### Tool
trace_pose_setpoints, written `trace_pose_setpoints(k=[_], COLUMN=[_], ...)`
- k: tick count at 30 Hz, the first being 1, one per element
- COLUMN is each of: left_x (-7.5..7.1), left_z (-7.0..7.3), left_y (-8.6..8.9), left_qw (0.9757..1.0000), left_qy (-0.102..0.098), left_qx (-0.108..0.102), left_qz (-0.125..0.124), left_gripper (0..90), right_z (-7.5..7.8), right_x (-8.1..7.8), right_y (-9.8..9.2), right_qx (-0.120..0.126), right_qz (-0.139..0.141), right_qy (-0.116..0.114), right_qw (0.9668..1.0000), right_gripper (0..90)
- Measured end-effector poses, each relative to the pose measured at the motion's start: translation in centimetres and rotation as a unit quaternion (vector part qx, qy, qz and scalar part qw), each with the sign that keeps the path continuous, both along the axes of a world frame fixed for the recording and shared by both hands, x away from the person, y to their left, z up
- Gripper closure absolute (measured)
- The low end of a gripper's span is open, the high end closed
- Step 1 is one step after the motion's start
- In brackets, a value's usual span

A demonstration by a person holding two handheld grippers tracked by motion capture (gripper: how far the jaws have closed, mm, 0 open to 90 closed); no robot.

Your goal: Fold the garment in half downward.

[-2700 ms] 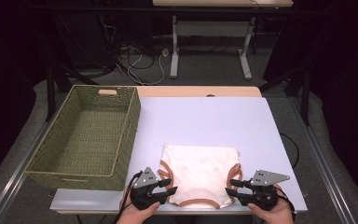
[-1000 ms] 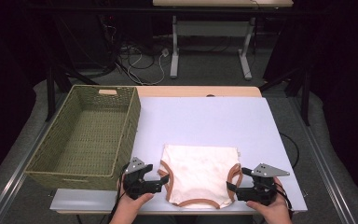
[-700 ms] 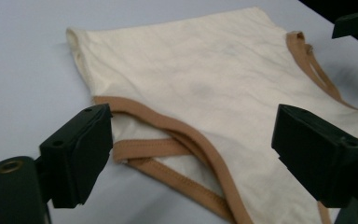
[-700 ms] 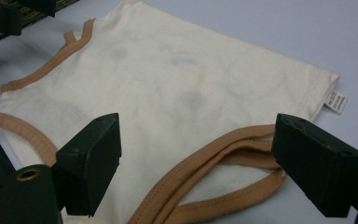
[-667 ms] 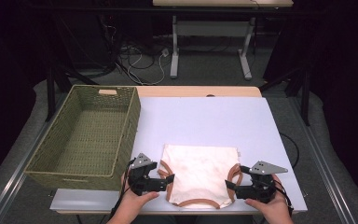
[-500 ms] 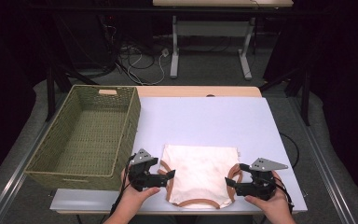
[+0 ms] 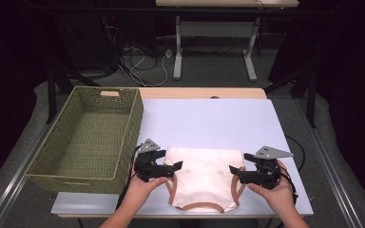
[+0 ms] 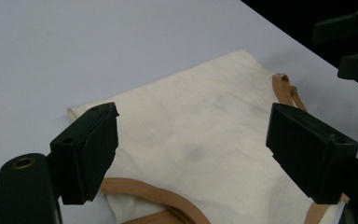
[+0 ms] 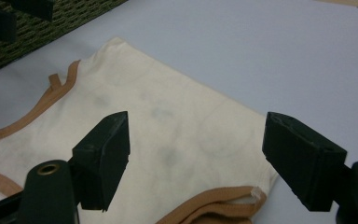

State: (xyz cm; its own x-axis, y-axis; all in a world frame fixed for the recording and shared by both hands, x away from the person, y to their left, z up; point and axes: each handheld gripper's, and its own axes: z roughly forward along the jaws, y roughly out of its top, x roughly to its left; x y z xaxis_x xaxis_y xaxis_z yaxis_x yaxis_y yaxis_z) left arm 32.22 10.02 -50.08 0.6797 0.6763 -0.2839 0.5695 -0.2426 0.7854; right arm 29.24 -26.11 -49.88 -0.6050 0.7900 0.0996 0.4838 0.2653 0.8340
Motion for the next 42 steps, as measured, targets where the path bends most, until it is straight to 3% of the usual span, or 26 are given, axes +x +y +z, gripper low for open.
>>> trace_pose_setpoints(k=[7,12,19,26,34,42], left_x=[1.1,2.1,3.5,4.8,6.1,7.3], left_z=[0.3,0.4,-0.1,-0.9,-1.7,-2.6], left_y=[-0.6,-0.9,-1.4,-1.7,-1.9,-1.8], left_qw=[0.9999,0.9998,0.9996,0.9988,0.9981,0.9975], left_qy=[0.007,0.006,0.018,0.018,0.016,0.026], left_qx=[-0.006,0.005,0.010,0.027,0.038,0.046], left_qz=[0.011,0.016,0.021,0.035,0.046,0.047], left_gripper=[17.2,22.5,26.5,31.4,36.2,38.1], right_z=[0.5,0.6,0.1,-0.4,-0.9,-1.4], right_x=[1.5,2.6,4.3,5.7,6.9,8.2], right_y=[0.6,1.1,1.9,2.1,2.1,1.5], right_qx=[-0.004,0.003,-0.012,0.002,-0.010,-0.002], right_qz=[-0.002,0.005,0.005,-0.008,-0.030,-0.050], right_qy=[0.000,0.024,0.033,0.044,0.032,0.043], right_qw=[1.0000,0.9997,0.9994,0.9990,0.9990,0.9978], right_gripper=[25.1,30.6,37.9,41.3,43.6,43.7])
